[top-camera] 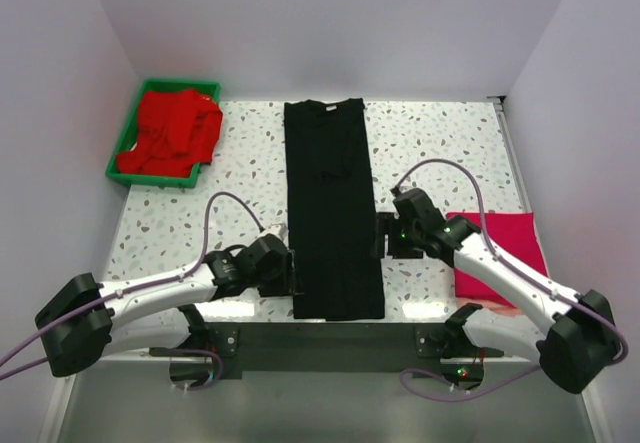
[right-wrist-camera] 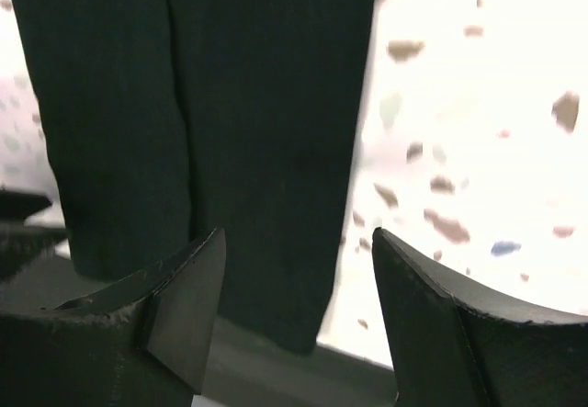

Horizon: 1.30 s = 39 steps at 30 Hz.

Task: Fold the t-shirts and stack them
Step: Fold the tshirt

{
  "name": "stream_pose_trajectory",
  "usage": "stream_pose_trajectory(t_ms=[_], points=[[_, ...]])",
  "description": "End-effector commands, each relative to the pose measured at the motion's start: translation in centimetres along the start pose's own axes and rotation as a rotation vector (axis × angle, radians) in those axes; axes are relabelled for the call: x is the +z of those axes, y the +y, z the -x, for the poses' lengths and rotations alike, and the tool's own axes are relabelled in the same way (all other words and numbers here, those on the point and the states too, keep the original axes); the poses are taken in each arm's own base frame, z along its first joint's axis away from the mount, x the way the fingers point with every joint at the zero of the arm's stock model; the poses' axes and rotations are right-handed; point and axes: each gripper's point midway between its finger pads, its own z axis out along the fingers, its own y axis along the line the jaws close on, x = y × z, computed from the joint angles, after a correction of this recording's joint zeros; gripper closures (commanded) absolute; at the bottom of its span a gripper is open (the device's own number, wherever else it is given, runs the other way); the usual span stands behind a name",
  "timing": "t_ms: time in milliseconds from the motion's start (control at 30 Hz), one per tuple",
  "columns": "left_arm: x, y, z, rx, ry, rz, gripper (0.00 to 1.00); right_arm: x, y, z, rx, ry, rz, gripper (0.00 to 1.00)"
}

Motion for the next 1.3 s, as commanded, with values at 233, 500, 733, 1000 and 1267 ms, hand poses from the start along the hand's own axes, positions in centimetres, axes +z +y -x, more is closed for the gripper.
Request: stream_pose_trajectory(t_ms=[233,500,733,1000,1267], points=[[0.4,0.1,-2.2,0.015,0.099,-0.013,0.54,-1.7,-1.0,-7.2,0.034,0.18,0.078,0.38],[0.4,-0.1,-3.1,0.011,0.138,-0.006,0.58,-0.5,-0.9,-11.1,0.011,0.312,0.11,0.39],[0.6,-0.6,-4.1,0.003,0.166,-0.023,0.59,-0.1,-0.5,-13.2,-0.028,0.376,0.103,0.41],[0.6,-0.2,-5.1,-0.009,0.193,-0.022,0.86,-0.2,-0.5,-14.2,-0.019,0.431,0.11,0.46],[0.1,0.3,-5.7,-0.033,0.203,-0.03,1.0,0.4,0.3,-15.7,0.024,0.493,0.171,0.56]])
